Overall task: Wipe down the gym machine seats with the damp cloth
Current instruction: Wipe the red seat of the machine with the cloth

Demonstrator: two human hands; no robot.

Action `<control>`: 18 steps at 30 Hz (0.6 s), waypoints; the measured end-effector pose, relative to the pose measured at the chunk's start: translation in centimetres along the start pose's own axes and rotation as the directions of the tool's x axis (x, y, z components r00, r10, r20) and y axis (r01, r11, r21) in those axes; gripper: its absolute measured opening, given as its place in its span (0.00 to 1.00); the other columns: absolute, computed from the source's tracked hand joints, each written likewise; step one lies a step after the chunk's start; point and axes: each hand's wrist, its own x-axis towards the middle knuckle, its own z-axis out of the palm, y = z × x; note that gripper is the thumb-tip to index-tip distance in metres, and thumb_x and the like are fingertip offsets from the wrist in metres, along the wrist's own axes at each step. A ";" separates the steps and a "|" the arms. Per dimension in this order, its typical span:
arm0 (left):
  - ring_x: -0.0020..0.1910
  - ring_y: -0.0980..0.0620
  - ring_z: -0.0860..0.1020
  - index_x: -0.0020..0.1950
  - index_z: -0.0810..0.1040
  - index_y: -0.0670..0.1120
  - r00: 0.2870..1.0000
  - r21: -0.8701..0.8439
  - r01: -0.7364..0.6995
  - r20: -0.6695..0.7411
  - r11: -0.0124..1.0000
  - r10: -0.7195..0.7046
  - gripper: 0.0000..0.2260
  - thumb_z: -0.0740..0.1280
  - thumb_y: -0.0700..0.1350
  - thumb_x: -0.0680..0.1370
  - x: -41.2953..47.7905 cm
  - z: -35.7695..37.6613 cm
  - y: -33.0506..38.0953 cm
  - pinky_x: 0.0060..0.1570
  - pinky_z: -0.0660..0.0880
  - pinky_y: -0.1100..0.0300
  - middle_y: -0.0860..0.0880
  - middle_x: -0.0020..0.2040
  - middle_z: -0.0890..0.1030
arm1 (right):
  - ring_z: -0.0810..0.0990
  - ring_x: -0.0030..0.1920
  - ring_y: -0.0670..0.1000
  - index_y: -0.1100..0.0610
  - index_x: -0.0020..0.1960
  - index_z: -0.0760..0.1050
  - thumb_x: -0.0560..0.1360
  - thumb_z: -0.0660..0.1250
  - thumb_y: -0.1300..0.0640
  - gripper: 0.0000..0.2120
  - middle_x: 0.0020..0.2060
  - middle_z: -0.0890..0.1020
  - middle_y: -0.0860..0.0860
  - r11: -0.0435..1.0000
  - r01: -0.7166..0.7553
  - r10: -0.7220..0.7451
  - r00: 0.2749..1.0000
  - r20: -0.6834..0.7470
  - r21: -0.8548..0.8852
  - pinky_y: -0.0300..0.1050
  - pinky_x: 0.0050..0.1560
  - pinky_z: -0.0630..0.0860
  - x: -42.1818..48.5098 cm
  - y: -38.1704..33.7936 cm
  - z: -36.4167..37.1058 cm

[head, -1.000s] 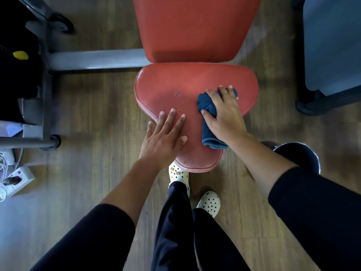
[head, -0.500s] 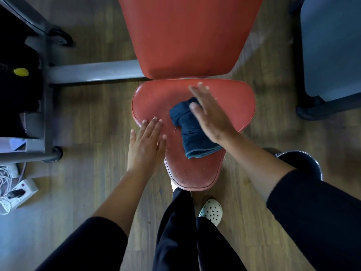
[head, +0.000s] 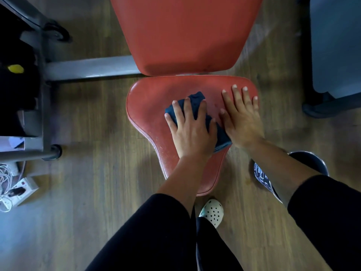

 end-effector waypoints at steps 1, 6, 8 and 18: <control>0.74 0.36 0.56 0.72 0.67 0.53 1.000 -0.003 -0.013 -0.011 1.000 0.013 0.23 0.60 0.55 0.77 0.5 0.0 -0.5 0.70 0.51 0.35 0.42 0.72 0.66 | 0.44 0.77 0.58 0.51 0.78 0.50 0.78 0.40 0.41 0.31 0.77 0.50 0.54 1.000 -0.002 0.002 1.000 -0.009 -0.003 0.56 0.73 0.38 0.1 0.0 0.1; 0.70 0.35 0.63 0.68 0.72 0.55 0.988 0.057 0.085 -0.136 0.995 -0.076 0.21 0.60 0.53 0.76 6.0 -0.6 -6.2 0.69 0.55 0.34 0.41 0.67 0.71 | 0.44 0.77 0.58 0.51 0.77 0.51 0.76 0.41 0.37 0.33 0.77 0.50 0.54 0.999 -0.033 0.033 0.999 0.005 -0.040 0.58 0.74 0.39 0.3 -0.3 0.2; 0.70 0.34 0.62 0.68 0.73 0.54 0.984 0.083 0.110 -0.150 0.990 -0.097 0.20 0.59 0.53 0.76 7.4 -0.9 -8.1 0.69 0.54 0.34 0.41 0.68 0.71 | 0.42 0.76 0.58 0.51 0.77 0.49 0.76 0.40 0.38 0.33 0.77 0.48 0.54 0.996 -0.057 0.058 0.998 0.018 -0.062 0.59 0.73 0.38 0.4 -0.7 0.2; 0.74 0.37 0.55 0.69 0.70 0.56 0.953 -0.049 0.271 -0.123 0.961 -0.275 0.29 0.62 0.67 0.71 -1.5 -0.6 -5.9 0.70 0.53 0.38 0.42 0.73 0.63 | 0.44 0.75 0.67 0.55 0.77 0.52 0.74 0.42 0.33 0.38 0.76 0.50 0.61 0.974 -0.198 0.192 0.979 -0.062 -0.107 0.64 0.72 0.39 1.6 -4.2 1.3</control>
